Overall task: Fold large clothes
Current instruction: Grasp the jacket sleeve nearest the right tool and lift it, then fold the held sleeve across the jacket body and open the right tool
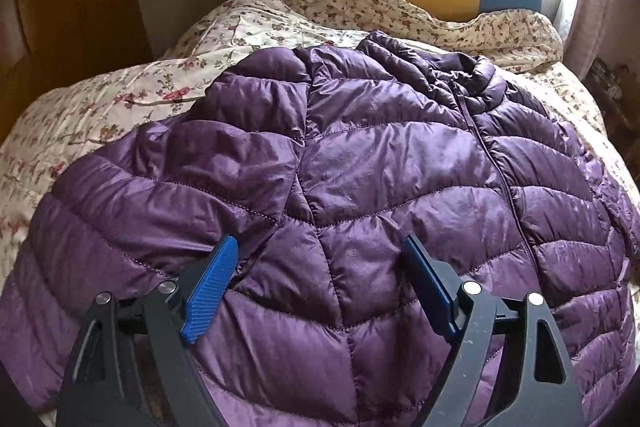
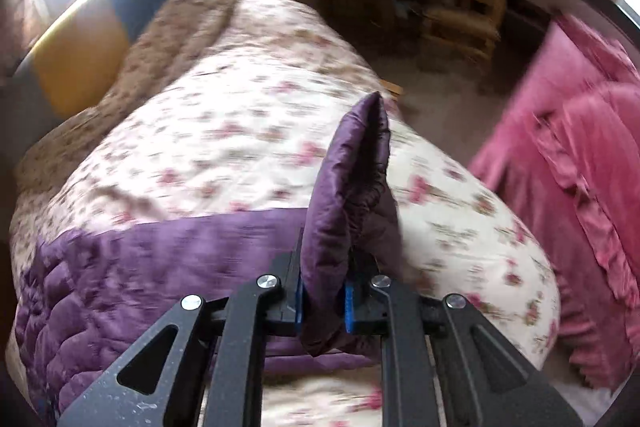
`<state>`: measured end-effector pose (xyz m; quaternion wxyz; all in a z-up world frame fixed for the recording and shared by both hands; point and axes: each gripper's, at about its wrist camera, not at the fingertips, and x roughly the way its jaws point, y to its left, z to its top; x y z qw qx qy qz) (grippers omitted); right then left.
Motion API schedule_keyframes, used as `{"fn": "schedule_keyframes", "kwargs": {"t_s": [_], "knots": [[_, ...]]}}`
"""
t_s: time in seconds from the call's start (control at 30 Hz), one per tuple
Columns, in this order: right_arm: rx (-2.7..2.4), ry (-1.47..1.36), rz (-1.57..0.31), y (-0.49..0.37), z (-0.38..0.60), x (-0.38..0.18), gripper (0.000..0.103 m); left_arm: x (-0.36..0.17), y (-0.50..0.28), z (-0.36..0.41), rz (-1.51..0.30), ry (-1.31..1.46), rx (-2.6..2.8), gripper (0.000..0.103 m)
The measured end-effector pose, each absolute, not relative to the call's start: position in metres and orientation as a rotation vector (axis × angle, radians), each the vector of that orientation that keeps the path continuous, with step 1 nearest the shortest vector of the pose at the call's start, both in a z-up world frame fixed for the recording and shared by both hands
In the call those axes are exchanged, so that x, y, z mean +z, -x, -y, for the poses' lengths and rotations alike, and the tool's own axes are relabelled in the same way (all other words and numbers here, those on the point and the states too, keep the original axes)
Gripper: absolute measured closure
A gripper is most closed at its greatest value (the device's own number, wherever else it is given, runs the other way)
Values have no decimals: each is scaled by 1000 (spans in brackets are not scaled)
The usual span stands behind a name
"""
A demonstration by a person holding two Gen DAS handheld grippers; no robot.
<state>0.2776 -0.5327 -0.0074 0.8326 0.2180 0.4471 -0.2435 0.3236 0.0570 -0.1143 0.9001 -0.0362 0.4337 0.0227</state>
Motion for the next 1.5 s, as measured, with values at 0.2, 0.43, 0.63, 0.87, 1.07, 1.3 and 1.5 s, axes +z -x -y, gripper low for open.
{"fn": "schedule_keyframes", "kwargs": {"t_s": [0.2,0.43,0.63,0.87,1.07,1.3,1.5], "knots": [[-395,-310,-944,-323,448,3,91,-114,-323,-58,-891,83,26,20],[-248,23,-958,-366,328,-7,92,-113,-318,-62,-878,95,7,20],[-123,212,-939,-384,247,-20,92,-110,-313,-67,-868,112,-5,20],[18,363,-912,-380,166,-40,92,-106,-303,-77,-854,136,-23,20],[164,477,-899,-368,101,-61,92,-105,-296,-86,-849,163,-24,20],[292,581,-926,-345,58,-96,89,-106,-294,-93,-851,181,-37,20],[305,624,-897,-333,56,-106,58,-101,-293,-92,-850,194,-48,20]]}}
